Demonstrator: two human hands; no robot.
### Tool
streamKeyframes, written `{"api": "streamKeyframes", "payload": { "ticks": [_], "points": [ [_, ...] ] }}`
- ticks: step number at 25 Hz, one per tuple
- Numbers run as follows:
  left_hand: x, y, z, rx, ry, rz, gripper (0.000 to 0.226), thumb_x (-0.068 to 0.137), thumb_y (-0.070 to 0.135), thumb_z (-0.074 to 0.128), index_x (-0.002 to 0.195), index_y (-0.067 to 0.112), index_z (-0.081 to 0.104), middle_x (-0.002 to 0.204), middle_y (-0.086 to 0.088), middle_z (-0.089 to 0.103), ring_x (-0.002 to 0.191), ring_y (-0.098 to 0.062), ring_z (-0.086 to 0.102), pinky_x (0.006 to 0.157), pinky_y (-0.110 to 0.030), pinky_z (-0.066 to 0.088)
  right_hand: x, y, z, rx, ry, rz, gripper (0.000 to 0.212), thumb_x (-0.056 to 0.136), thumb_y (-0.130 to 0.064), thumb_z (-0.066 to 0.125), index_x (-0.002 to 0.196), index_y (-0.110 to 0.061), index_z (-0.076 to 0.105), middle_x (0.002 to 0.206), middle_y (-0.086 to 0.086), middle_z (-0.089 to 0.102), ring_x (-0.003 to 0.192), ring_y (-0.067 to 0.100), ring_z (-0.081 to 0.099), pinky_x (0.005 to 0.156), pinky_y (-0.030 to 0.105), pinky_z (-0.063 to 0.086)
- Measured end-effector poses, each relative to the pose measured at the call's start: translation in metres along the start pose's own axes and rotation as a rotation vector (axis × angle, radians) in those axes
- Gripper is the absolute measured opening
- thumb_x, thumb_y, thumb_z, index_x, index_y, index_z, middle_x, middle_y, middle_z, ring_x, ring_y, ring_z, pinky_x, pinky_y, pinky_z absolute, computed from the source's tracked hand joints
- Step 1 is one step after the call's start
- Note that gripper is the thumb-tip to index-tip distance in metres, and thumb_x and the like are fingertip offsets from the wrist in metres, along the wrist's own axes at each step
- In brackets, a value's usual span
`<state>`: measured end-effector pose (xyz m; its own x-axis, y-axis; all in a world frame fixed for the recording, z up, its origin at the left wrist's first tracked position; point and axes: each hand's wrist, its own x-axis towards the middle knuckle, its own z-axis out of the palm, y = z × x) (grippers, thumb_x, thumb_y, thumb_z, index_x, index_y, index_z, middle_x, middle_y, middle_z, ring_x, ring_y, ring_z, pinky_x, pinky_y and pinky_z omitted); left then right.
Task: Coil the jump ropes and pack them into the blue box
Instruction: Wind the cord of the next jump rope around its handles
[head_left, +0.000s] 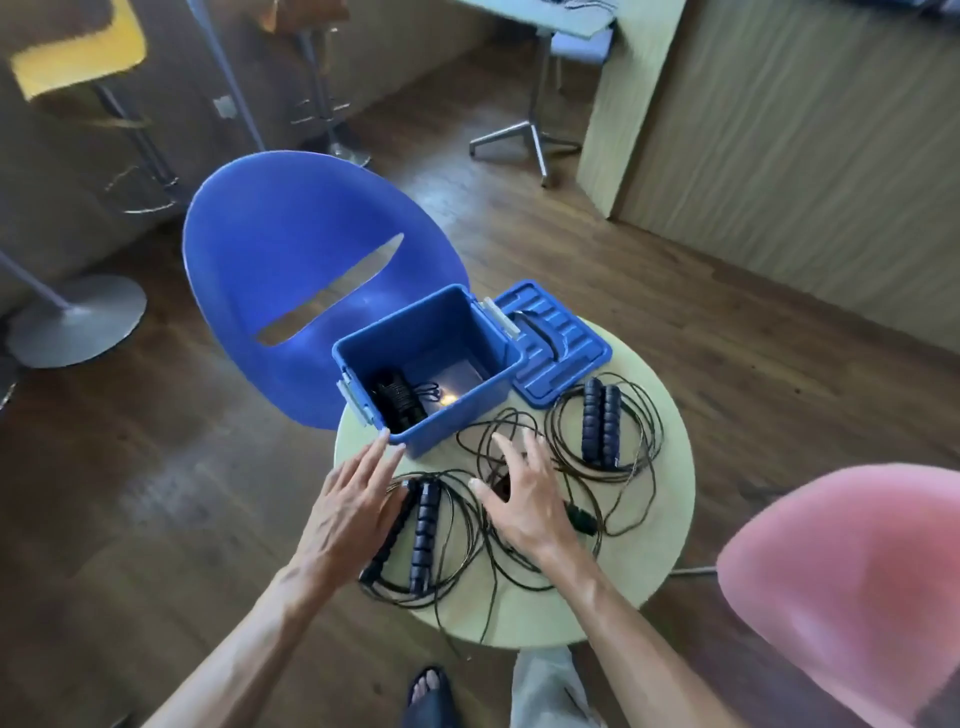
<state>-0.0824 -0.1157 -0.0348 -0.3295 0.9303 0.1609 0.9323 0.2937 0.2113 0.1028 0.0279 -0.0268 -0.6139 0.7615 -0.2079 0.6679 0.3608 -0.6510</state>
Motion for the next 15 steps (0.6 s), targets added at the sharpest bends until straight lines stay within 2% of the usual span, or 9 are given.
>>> {"api": "streamKeyframes", "payload": {
  "ticks": [5,8,11,15],
  "points": [
    [-0.018,-0.008,-0.001,-0.082,-0.034,0.111,0.050,0.096,0.035,0.037,0.136,0.009,0.051,0.145,-0.011,0.047,0.132,-0.025,0.046,0.106,-0.033,0.034,-0.053,0.004,0.011,0.044,0.011,0.141,0.071,0.095,-0.047,0.061,0.156,-0.025,0.031,0.166,0.015,0.010,0.154,0.031,-0.001,0.124,0.044,0.016],
    [-0.014,0.009,0.006,-0.140,-0.062,0.178,0.048,0.094,0.029,0.039,0.137,0.010,0.049,0.145,-0.011,0.046,0.131,-0.025,0.046,0.106,-0.031,0.032,-0.067,0.010,0.005,0.038,0.049,0.197,0.071,0.095,-0.047,0.061,0.155,-0.025,0.032,0.165,0.016,0.014,0.154,0.029,0.005,0.123,0.042,0.018],
    [-0.011,0.020,0.016,-0.159,-0.114,0.248,0.048,0.094,0.026,0.039,0.140,0.013,0.044,0.148,-0.010,0.041,0.132,-0.025,0.044,0.107,-0.034,0.038,-0.077,0.019,0.002,0.011,0.092,0.241,0.072,0.095,-0.048,0.061,0.155,-0.022,0.032,0.163,0.016,0.019,0.152,0.026,0.012,0.123,0.038,0.019],
    [0.007,0.037,0.020,-0.145,-0.171,0.359,0.056,0.088,0.008,0.059,0.141,0.013,0.043,0.149,-0.013,0.039,0.135,-0.028,0.041,0.106,-0.044,0.043,-0.087,0.028,0.002,0.007,0.119,0.338,0.078,0.094,-0.052,0.060,0.157,-0.023,0.024,0.162,0.014,0.022,0.150,0.028,0.019,0.120,0.038,0.026]
  ]
}}
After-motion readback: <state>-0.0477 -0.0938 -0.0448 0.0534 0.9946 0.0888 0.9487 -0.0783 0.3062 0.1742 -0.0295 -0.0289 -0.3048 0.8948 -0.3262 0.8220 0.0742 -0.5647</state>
